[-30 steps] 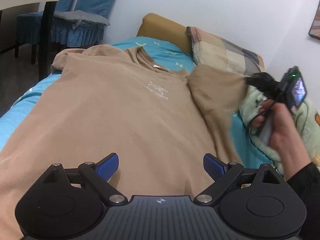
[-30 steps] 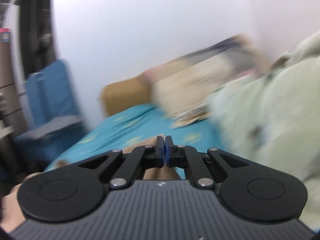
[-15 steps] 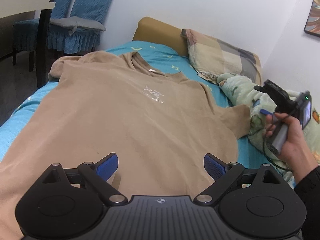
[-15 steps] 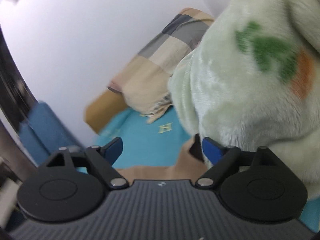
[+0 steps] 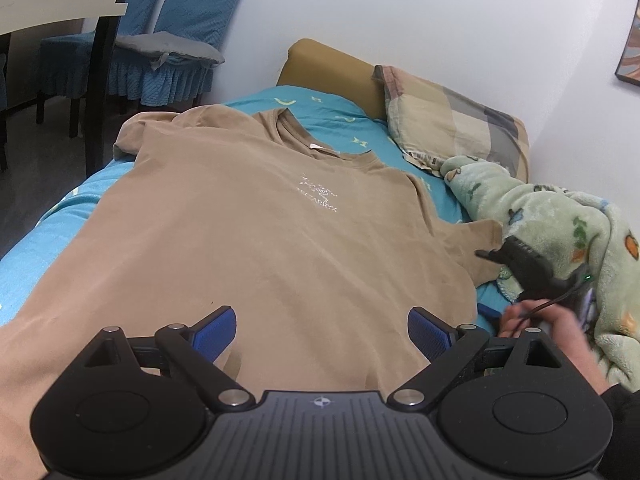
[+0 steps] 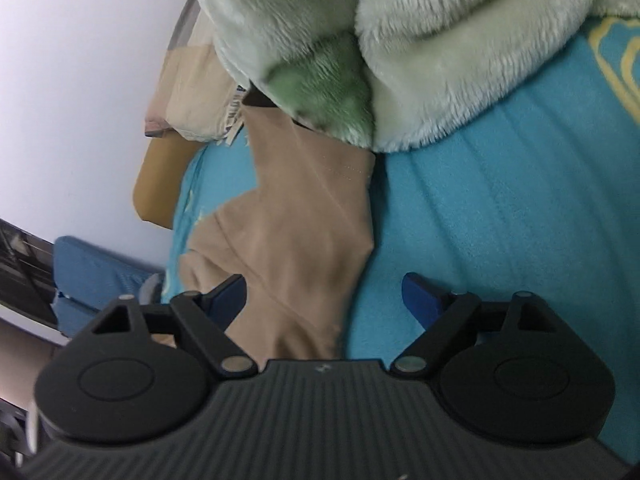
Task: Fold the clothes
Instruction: 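Grasp the T-shirt side edge with the right gripper and fold it inward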
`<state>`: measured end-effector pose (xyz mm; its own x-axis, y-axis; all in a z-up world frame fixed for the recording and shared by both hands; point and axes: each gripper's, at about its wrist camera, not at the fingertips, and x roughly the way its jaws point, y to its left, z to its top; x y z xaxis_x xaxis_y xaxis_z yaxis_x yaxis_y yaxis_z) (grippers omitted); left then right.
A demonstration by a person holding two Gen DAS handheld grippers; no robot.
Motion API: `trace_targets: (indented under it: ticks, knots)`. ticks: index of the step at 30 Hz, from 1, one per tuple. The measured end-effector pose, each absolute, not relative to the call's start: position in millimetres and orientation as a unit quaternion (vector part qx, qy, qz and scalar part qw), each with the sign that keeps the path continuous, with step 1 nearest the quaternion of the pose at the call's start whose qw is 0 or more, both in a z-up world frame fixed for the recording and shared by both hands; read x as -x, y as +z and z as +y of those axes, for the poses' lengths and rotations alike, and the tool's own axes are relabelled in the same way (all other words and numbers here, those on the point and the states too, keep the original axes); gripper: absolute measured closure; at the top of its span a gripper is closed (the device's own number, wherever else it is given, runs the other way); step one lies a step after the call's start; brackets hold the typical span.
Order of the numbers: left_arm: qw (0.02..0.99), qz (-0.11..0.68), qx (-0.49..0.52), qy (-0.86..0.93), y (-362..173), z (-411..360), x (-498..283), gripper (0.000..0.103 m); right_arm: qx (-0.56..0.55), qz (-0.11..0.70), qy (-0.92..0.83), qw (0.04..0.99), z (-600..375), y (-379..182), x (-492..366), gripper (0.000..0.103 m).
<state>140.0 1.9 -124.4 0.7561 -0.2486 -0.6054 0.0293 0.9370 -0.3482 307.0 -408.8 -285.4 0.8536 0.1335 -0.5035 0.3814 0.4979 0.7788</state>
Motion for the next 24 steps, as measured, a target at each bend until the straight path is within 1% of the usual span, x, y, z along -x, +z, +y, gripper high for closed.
trace_targets:
  ticks: [8, 9, 10, 11, 13, 16, 17, 18, 19, 21, 24]
  knots:
    - [0.916, 0.359, 0.170, -0.064, -131.8, 1.8, -149.8, 0.008, -0.405, 0.211, -0.070, 0.887, -399.6, -293.2, -350.4, 0.016]
    - [0.913, 0.363, 0.175, -0.062, -133.5, 2.4, -152.9, 0.008, -0.406, 0.204, -0.064, 0.888, -403.8, -293.8, -356.8, 0.018]
    - [0.911, 0.366, 0.181, -0.059, -135.2, 3.1, -156.1, 0.008, -0.408, 0.196, -0.062, 0.889, -409.0, -294.6, -361.6, 0.023]
    - [0.908, 0.370, 0.187, -0.057, -136.8, 3.8, -159.2, 0.007, -0.416, 0.186, -0.069, 0.888, -417.1, -295.9, -362.2, 0.030]
    - [0.903, 0.377, 0.199, -0.051, -140.1, 5.2, -165.5, 0.007, -0.424, 0.175, -0.080, 0.885, -426.9, -297.2, -371.1, 0.041]
    - [0.898, 0.388, 0.205, -0.037, -146.8, 6.6, -179.6, 0.007, -0.406, 0.180, -0.069, 0.893, -427.9, -292.6, -396.5, 0.043]
    - [0.897, 0.390, 0.204, -0.033, -147.7, 6.5, -183.5, 0.007, -0.389, 0.190, -0.069, 0.899, -425.1, -288.5, -402.6, 0.062]
    - [0.898, 0.389, 0.204, -0.031, -147.2, 6.3, -185.5, 0.007, -0.362, 0.198, -0.072, 0.908, -420.7, -282.3, -406.7, 0.093]
    - [0.898, 0.388, 0.204, -0.028, -146.8, 6.2, -187.5, 0.007, -0.333, 0.202, -0.075, 0.918, -416.0, -275.0, -409.1, 0.095]
    - [0.901, 0.383, 0.203, -0.027, -142.6, 7.2, -188.1, 0.008, -0.270, 0.187, -0.082, 0.941, -405.8, -253.9, -403.9, 0.095]
    - [0.905, 0.375, 0.200, -0.021, -131.2, 12.7, -183.2, 0.009, -0.230, 0.156, -0.106, 0.955, -404.0, -217.5, -389.3, 0.095]
